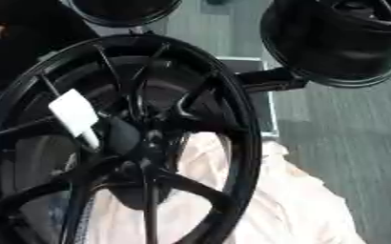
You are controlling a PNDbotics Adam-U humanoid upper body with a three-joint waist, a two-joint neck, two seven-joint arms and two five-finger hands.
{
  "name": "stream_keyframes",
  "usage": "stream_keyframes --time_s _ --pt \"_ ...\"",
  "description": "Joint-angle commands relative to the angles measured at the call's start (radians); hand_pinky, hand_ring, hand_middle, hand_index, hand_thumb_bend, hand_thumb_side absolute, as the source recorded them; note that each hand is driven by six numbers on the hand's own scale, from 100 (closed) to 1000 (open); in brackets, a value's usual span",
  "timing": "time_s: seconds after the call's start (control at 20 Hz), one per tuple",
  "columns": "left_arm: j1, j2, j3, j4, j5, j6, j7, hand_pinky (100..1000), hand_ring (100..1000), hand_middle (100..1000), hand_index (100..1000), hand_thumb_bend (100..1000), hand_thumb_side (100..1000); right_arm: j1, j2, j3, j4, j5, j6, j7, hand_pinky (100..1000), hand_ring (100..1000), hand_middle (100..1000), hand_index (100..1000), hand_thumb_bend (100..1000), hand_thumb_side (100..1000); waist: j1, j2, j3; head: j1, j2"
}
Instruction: Pull the pin out of the wheel hub.
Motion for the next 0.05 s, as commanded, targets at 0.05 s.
stream_keyframes --time_s 0.05 --pt "-0.007 0.038 -0.032 -0.117 -0.01 0.019 0.025 814 704 649 729 380 100 -0.003 -0.019 -0.006 -0.012 0.003 0.002 0.001 462 615 560 737 100 470 0.003 -0.016 -0.002 0.001 -0.013"
